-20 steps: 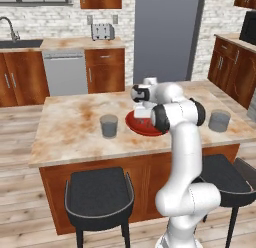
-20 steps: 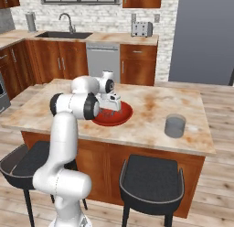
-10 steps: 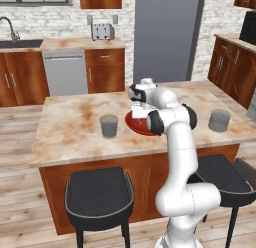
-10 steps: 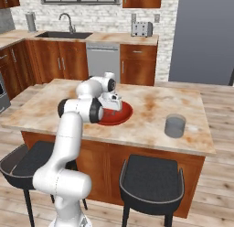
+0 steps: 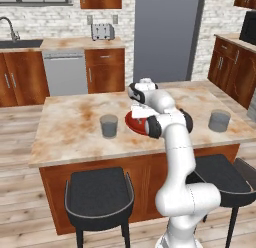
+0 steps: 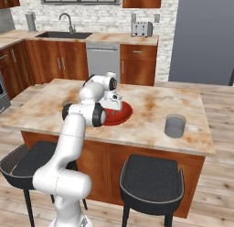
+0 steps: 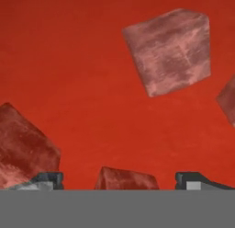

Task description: There are four ice cubes in the ice bowl. Place two ice cubes in each glass of water.

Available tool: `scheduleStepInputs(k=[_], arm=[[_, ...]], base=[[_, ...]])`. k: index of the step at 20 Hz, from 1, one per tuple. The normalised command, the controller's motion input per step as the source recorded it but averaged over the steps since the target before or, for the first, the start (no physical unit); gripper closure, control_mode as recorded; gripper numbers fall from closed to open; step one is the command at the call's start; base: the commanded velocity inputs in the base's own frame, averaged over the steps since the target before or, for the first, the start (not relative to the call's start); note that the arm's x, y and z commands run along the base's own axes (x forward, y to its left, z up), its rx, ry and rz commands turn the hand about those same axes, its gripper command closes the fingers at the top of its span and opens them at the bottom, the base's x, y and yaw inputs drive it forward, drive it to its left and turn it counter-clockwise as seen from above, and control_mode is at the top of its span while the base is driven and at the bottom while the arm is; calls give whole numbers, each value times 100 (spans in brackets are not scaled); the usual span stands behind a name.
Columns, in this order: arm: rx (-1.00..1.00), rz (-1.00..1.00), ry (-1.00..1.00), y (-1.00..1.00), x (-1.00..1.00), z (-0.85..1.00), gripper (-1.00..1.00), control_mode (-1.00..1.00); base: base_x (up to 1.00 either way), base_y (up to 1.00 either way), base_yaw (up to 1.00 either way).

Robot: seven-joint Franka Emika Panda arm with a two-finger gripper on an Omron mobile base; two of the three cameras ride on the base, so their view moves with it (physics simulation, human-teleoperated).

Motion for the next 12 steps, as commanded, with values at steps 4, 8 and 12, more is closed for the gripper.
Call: scheduleStepInputs(k=[4, 8, 12], arm=[[2, 0, 7, 0, -15, -43, -100, -100], [2, 0, 10, 5, -28, -43, 100, -100], [1, 0, 10, 6, -24, -39, 100, -100]], base=[[0, 0, 0], [0, 0, 0], [0, 0, 0]])
